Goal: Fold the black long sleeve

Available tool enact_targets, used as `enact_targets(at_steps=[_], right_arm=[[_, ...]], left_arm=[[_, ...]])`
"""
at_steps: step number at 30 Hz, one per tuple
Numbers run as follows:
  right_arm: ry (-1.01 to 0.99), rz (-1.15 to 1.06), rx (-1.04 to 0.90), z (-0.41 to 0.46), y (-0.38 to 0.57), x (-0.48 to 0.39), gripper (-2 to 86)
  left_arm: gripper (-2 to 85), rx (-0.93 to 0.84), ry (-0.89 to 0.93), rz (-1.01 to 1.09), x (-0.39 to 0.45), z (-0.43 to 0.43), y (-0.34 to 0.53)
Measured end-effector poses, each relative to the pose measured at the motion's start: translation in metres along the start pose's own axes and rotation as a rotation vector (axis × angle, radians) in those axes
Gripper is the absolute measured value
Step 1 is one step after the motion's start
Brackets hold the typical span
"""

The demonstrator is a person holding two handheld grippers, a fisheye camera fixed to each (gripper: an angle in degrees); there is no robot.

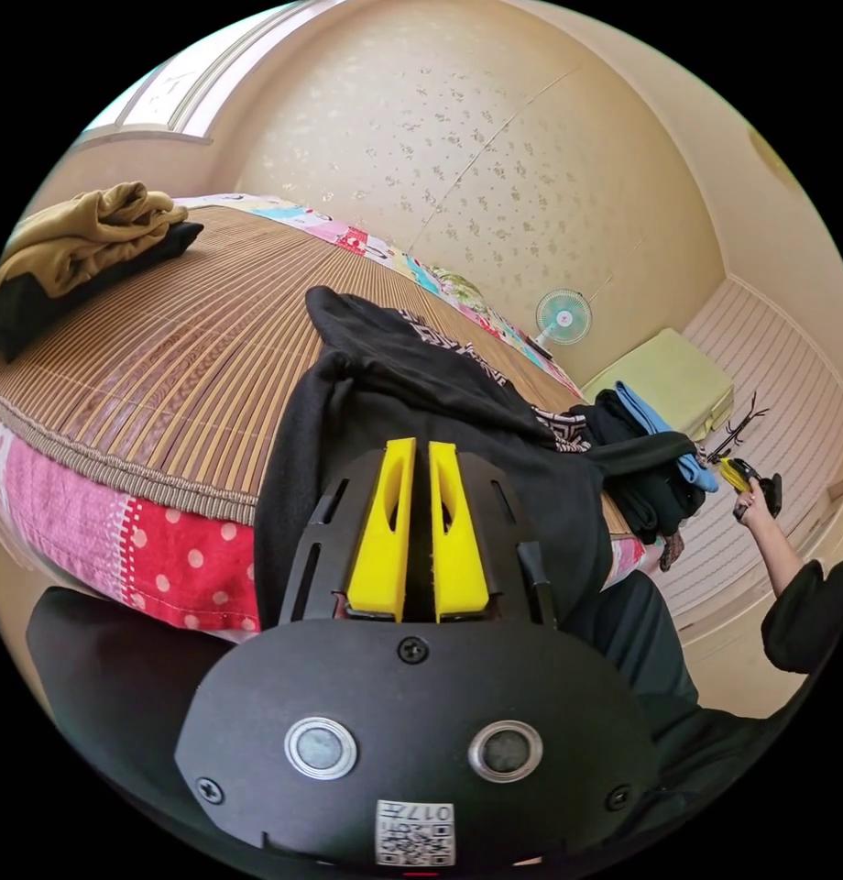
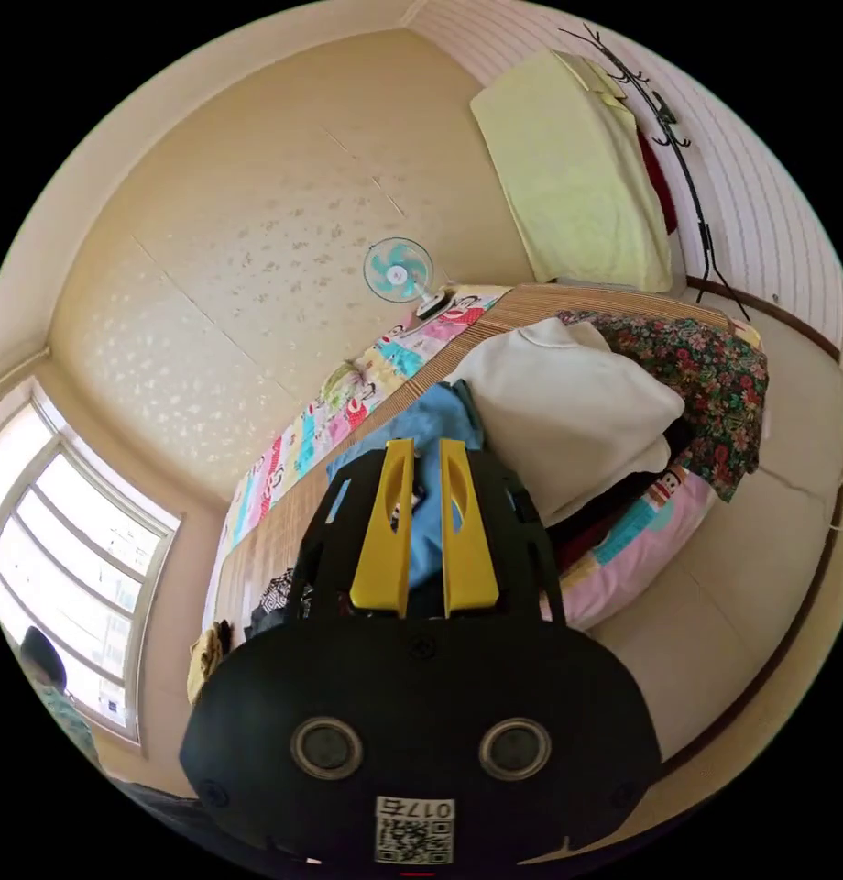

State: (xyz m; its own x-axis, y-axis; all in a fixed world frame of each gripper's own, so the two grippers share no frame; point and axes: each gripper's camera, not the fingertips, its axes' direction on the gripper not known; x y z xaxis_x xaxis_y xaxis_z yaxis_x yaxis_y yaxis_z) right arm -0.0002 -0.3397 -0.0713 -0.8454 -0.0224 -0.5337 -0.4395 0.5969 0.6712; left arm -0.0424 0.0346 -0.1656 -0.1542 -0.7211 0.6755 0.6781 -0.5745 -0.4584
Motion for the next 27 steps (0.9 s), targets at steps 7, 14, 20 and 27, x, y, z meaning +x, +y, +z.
enact_targets(at_steps=[7,14,20,27], right_arm=[[-0.241,0.288,-0.163,0.041,0.008,0.039,8.1],[-0.029,0.305,-0.186,0.069,-0.004,0.017,9.2],[0.073,0.378,-0.21,0.085,-0.004,-0.002,9.1],[0.087,0.313,-0.104,0.109,0.006,-0.004,3.6]], left_arm=[[4.0,0.0,0.017,-0.018,-0.002,-0.004,0.002],[3.9,-0.003,0.038,-0.04,-0.002,-0.007,0.004],[5.0,-0.031,-0.014,-0.003,0.015,-0.008,0.002],[8.7,-0.06,-0.127,0.1,0.052,-0.002,0.005]])
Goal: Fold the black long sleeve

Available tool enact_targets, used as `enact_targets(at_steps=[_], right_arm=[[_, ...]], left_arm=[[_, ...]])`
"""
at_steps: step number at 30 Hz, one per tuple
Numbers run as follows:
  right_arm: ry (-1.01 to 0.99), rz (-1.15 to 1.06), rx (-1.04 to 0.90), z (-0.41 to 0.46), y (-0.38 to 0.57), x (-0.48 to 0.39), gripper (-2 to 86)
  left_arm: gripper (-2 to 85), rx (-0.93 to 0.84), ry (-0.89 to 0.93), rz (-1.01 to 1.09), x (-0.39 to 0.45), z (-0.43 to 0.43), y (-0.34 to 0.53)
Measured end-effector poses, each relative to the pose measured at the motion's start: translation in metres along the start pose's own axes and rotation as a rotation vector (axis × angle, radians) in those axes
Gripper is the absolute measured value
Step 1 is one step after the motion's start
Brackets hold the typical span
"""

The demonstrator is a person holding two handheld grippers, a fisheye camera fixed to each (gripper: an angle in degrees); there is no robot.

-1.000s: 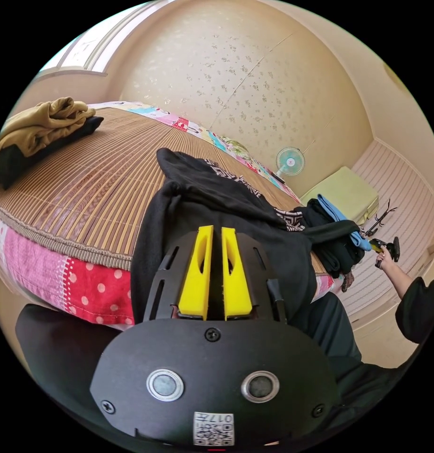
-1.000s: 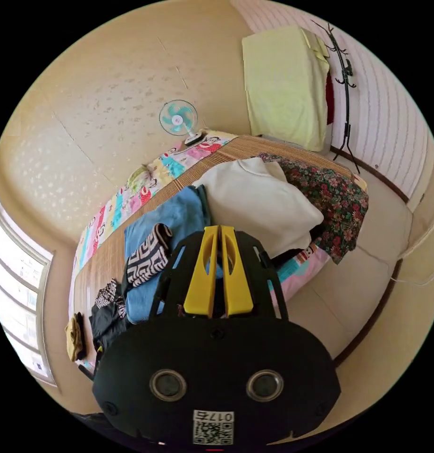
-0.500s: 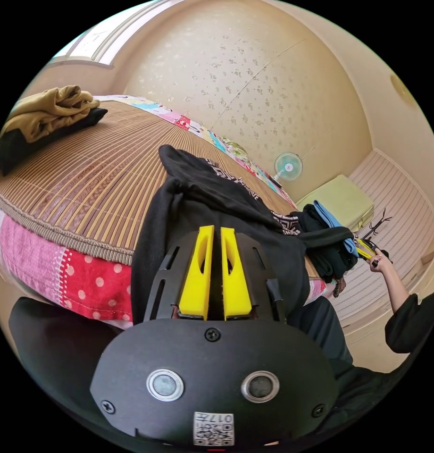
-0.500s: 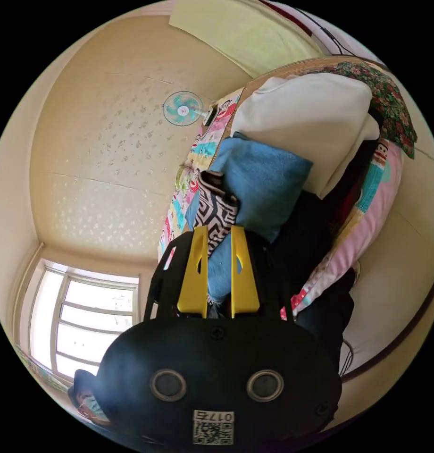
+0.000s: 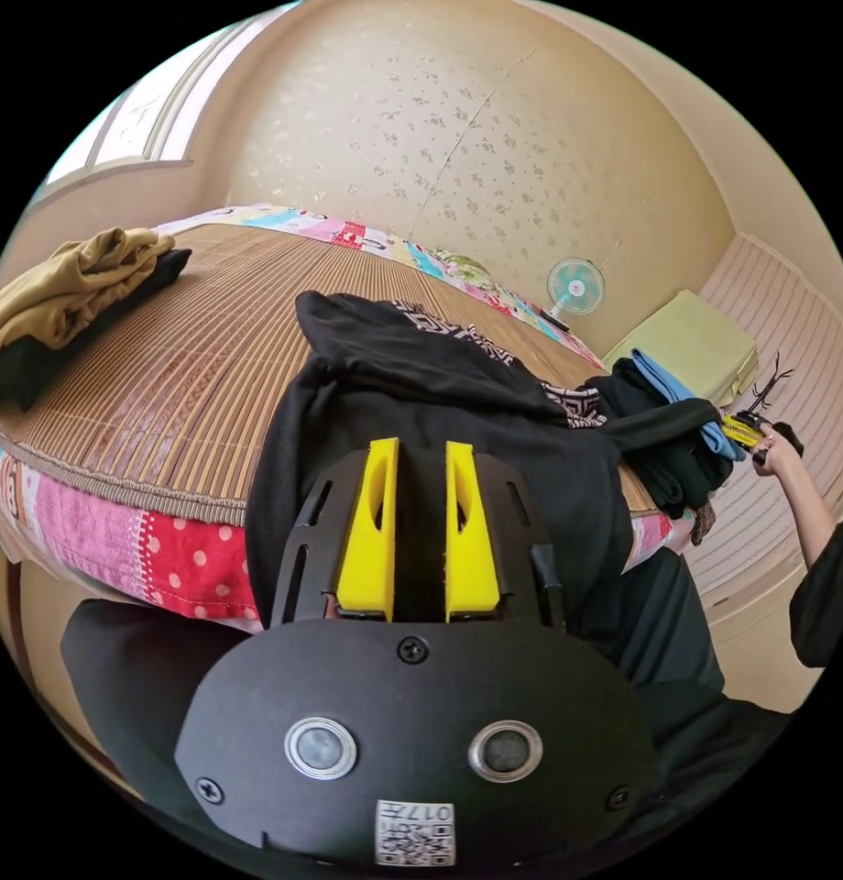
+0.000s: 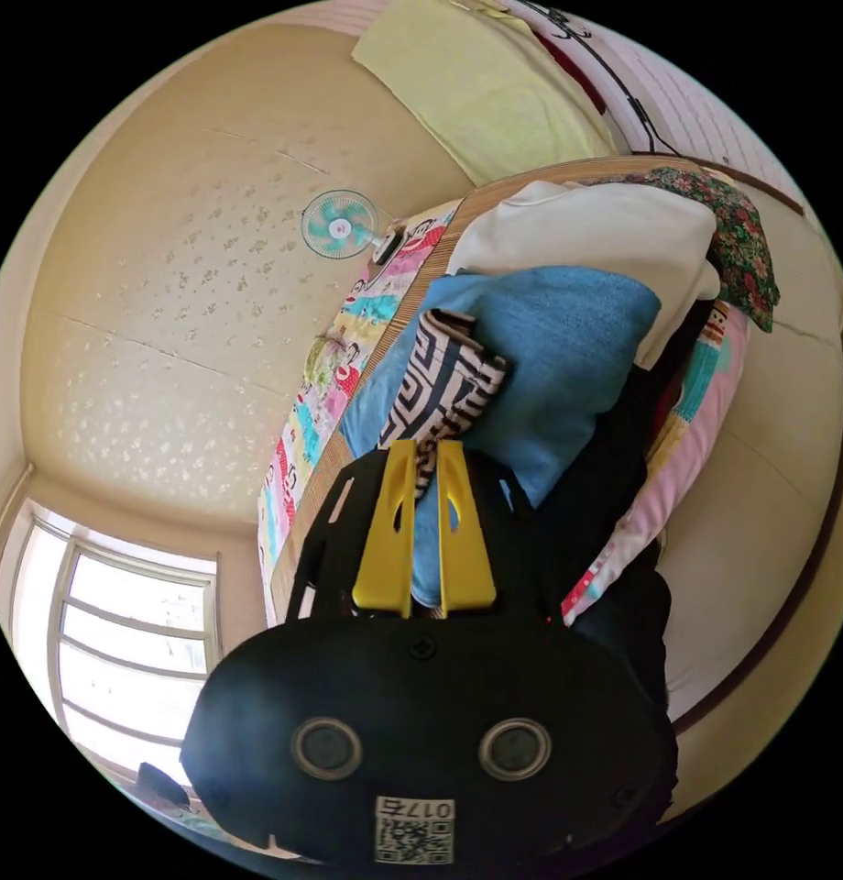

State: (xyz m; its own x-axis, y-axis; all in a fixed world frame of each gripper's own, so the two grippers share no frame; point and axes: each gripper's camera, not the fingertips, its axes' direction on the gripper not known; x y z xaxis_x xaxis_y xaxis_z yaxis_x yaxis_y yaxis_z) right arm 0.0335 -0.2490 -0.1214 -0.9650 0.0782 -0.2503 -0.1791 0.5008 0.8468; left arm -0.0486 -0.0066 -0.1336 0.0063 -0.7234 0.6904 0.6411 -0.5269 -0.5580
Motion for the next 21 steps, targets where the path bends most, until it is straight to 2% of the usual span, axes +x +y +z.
enact_targets(at_steps=[2,5,9,11,14,15,16,18,21], right_arm=[[-0.053,-0.084,0.07,-0.001,0.005,-0.024,2.6],[-0.076,-0.333,0.153,0.005,0.032,-0.107,1.9],[-0.251,-0.867,0.196,0.045,0.135,-0.246,1.6],[-0.359,-1.009,0.089,0.088,0.187,-0.284,1.7],[-0.524,-1.085,-0.319,0.208,0.287,-0.311,1.8],[-0.515,-1.115,-0.533,0.269,0.338,-0.309,2.0],[-0.389,-1.148,-0.758,0.331,0.392,-0.299,2.2],[-0.183,-1.167,-0.963,0.393,0.451,-0.276,2.7],[-0.278,-1.186,-0.921,0.389,0.465,-0.261,4.3]], left_arm=[[8.9,0.0,-0.005,0.002,0.004,0.0,0.001],[8.7,0.0,0.007,-0.022,0.005,0.0,0.0],[8.0,0.008,0.015,-0.042,0.008,0.0,0.001],[8.1,0.007,0.009,-0.035,0.013,0.001,0.001],[8.3,0.005,0.003,-0.023,0.019,0.001,0.001],[8.3,0.006,0.002,-0.02,0.022,0.001,0.001],[8.4,0.004,0.002,-0.018,0.024,0.001,0.001],[8.4,-0.002,-0.001,-0.005,0.028,0.001,0.001],[8.3,-0.002,0.003,-0.004,0.033,-0.001,0.003]])
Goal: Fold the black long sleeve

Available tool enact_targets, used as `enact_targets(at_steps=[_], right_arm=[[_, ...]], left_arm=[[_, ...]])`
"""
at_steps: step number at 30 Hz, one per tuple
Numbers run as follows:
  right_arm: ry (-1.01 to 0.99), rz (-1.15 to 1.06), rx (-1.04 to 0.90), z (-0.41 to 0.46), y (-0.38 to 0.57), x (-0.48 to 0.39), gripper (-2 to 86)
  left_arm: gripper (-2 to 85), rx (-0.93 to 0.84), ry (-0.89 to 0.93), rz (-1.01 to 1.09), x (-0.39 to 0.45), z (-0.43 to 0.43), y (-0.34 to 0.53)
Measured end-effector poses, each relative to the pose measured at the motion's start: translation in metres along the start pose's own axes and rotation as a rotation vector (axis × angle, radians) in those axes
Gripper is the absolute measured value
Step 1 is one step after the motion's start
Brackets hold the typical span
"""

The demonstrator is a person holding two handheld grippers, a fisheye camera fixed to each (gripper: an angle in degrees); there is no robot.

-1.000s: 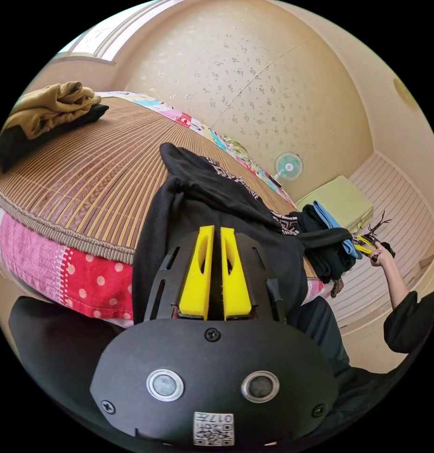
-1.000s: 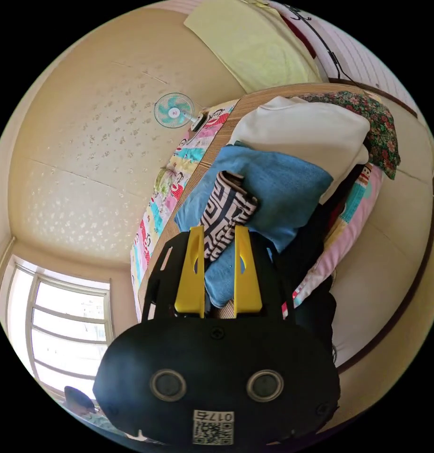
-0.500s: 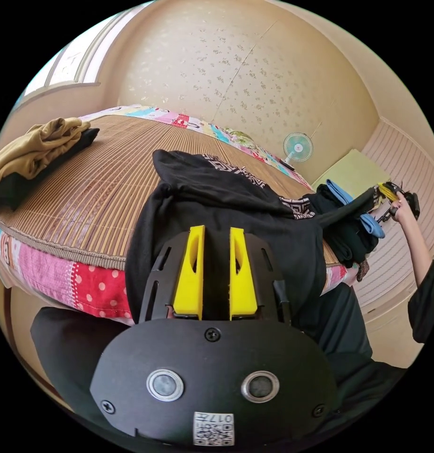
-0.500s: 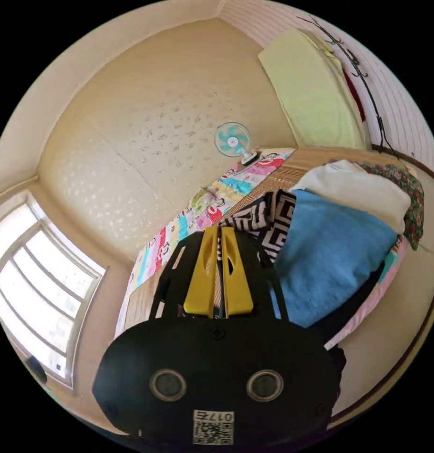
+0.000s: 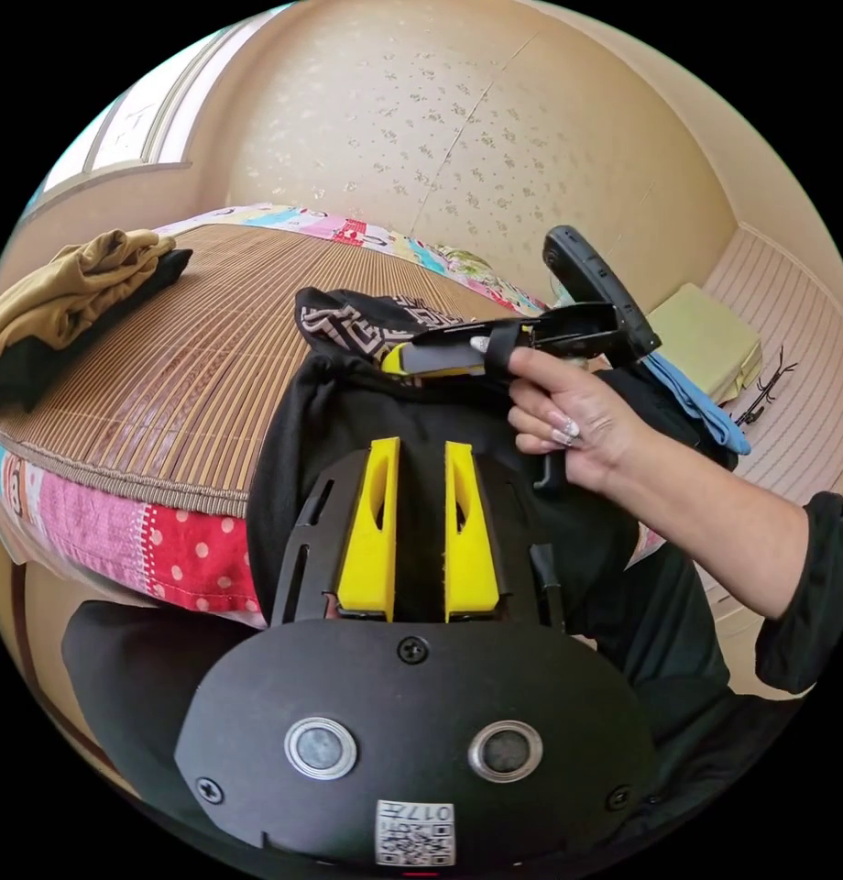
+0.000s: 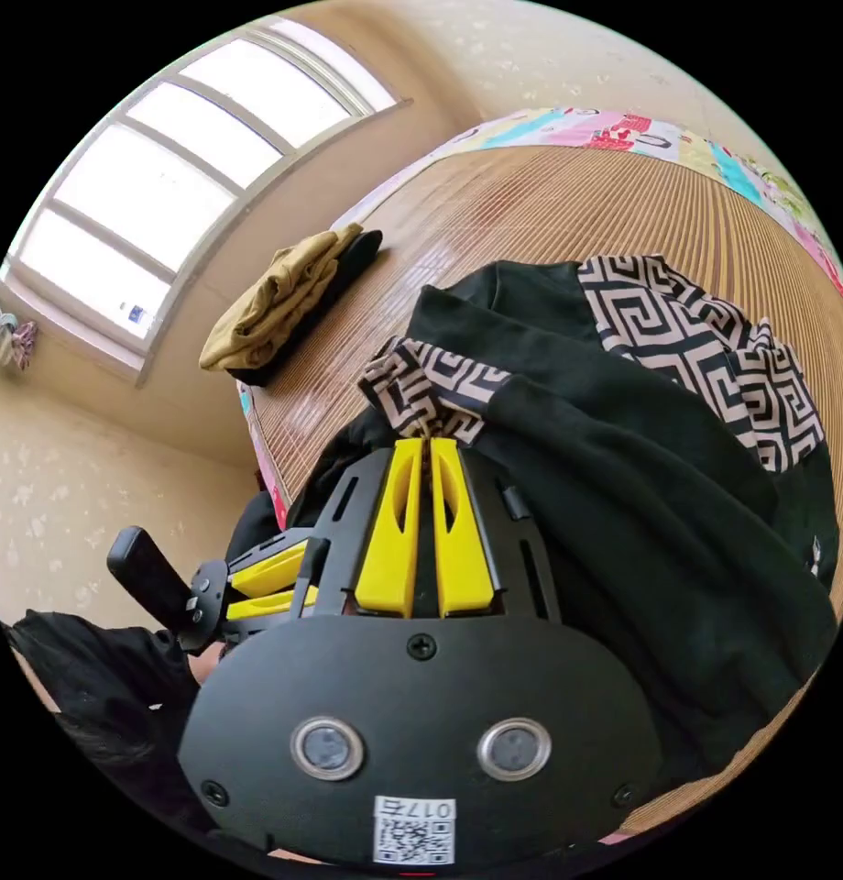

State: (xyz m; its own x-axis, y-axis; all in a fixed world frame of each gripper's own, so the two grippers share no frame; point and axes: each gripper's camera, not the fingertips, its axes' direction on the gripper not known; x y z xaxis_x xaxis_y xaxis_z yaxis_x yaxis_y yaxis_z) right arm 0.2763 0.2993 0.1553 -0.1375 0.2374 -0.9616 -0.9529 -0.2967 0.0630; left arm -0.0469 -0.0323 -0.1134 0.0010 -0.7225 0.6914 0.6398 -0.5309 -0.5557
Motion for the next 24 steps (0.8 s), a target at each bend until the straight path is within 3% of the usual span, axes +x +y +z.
enact_targets(at_steps=[2,5,9,11,13,17,24], right_arm=[[0.004,-0.013,-0.051,-0.008,0.004,0.001,6.4],[0.104,0.0,0.037,-0.052,0.03,0.004,7.7],[0.35,0.247,0.208,-0.113,0.103,0.027,7.6],[0.468,0.364,0.221,-0.115,0.137,0.037,7.6],[0.488,0.42,0.156,-0.089,0.162,0.053,7.3],[0.526,0.438,0.081,-0.06,0.146,0.069,4.6],[0.546,0.494,-0.107,-0.044,0.026,0.146,2.0]], left_arm=[[8.3,-0.003,0.006,0.001,0.003,0.0,-0.002],[8.8,-0.019,0.019,-0.013,0.006,0.0,-0.011],[9.3,0.045,-0.05,0.021,0.02,-0.018,-0.018],[8.7,0.01,-0.088,0.03,0.027,-0.015,-0.025],[7.8,-0.179,-0.097,0.027,0.034,0.016,-0.041],[4.6,-0.278,-0.147,-0.012,0.041,0.037,-0.072],[2.9,-0.522,-0.154,0.072,0.042,0.127,-0.189]])
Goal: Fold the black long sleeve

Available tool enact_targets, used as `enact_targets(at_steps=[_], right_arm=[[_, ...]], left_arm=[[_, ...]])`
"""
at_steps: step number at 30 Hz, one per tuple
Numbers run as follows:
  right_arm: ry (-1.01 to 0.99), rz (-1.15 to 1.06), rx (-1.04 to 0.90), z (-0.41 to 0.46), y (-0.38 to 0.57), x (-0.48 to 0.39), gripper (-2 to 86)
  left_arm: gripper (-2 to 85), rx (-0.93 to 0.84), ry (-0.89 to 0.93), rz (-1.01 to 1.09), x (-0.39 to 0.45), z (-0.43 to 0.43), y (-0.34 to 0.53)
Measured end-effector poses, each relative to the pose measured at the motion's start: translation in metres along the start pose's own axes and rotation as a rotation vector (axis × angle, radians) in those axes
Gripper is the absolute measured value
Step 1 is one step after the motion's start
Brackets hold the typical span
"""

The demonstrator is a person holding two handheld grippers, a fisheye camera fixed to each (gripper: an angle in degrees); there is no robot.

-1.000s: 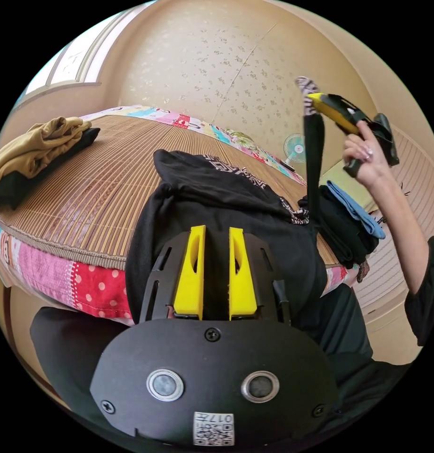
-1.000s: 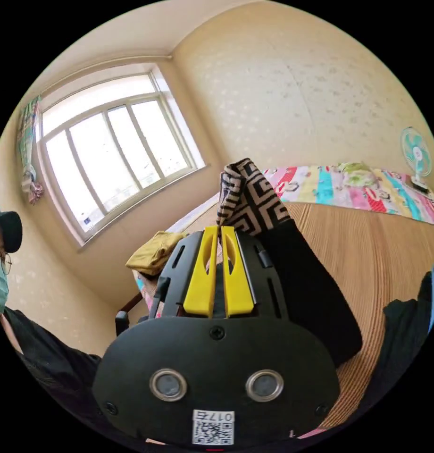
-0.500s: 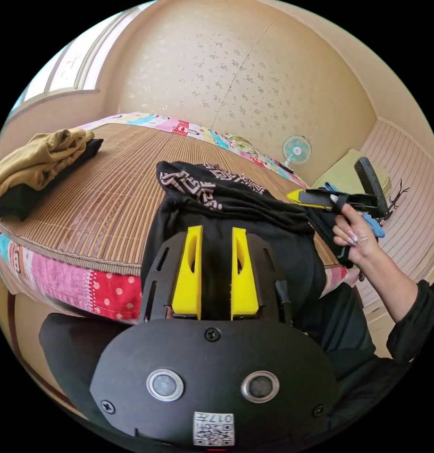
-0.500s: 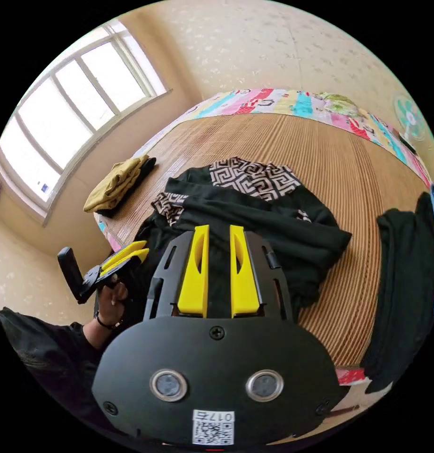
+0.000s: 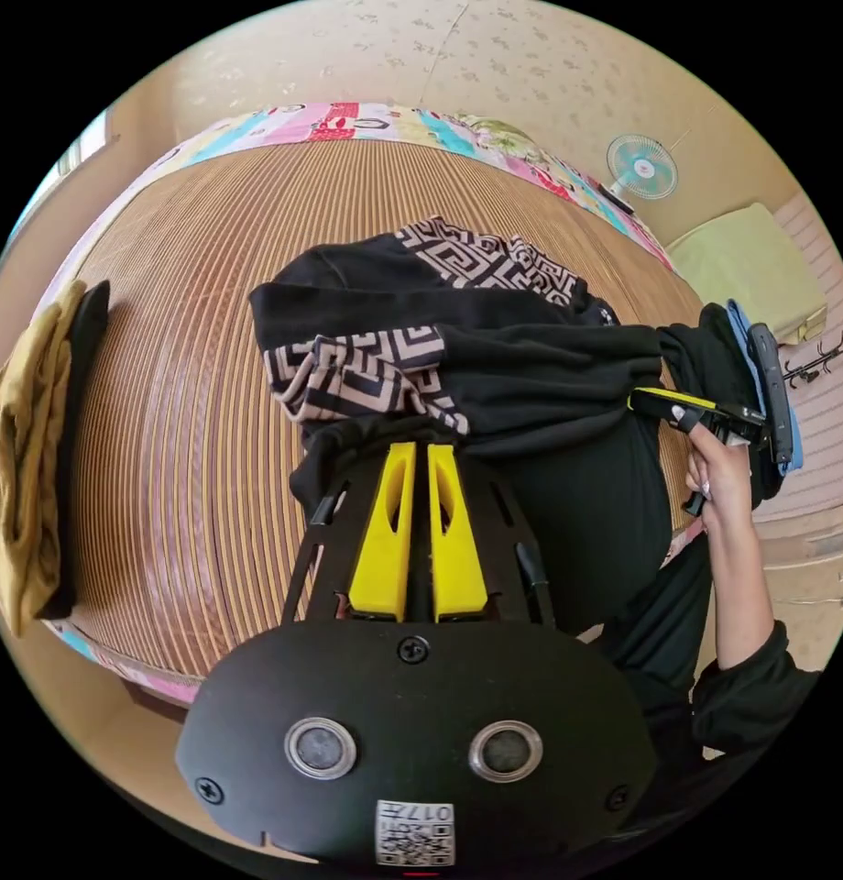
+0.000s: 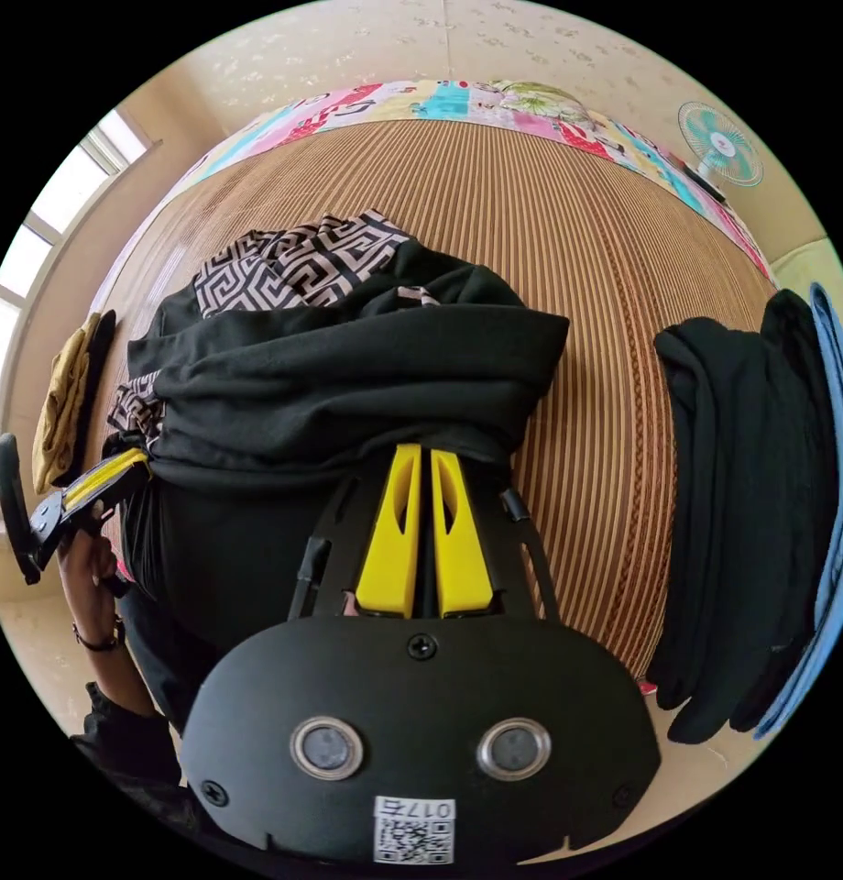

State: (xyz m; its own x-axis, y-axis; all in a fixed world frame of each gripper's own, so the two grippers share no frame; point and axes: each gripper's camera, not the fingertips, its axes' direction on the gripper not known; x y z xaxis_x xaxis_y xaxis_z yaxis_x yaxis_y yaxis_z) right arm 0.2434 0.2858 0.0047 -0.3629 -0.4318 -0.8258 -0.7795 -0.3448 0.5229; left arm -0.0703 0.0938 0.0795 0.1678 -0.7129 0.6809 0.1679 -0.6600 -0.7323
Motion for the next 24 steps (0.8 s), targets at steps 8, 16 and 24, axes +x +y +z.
enact_targets(at_steps=[8,16,24], right_arm=[[0.061,-0.102,0.195,0.02,-0.131,0.022,2.6],[-0.122,-0.043,0.323,-0.048,0.002,0.07,7.2],[-0.265,0.164,0.299,-0.03,0.165,0.122,7.6]], left_arm=[[3.1,0.133,-0.334,0.157,0.017,0.028,-0.135],[8.4,0.284,-0.188,0.043,-0.023,-0.054,-0.016],[11.8,0.227,0.111,-0.259,-0.07,-0.062,0.139]])
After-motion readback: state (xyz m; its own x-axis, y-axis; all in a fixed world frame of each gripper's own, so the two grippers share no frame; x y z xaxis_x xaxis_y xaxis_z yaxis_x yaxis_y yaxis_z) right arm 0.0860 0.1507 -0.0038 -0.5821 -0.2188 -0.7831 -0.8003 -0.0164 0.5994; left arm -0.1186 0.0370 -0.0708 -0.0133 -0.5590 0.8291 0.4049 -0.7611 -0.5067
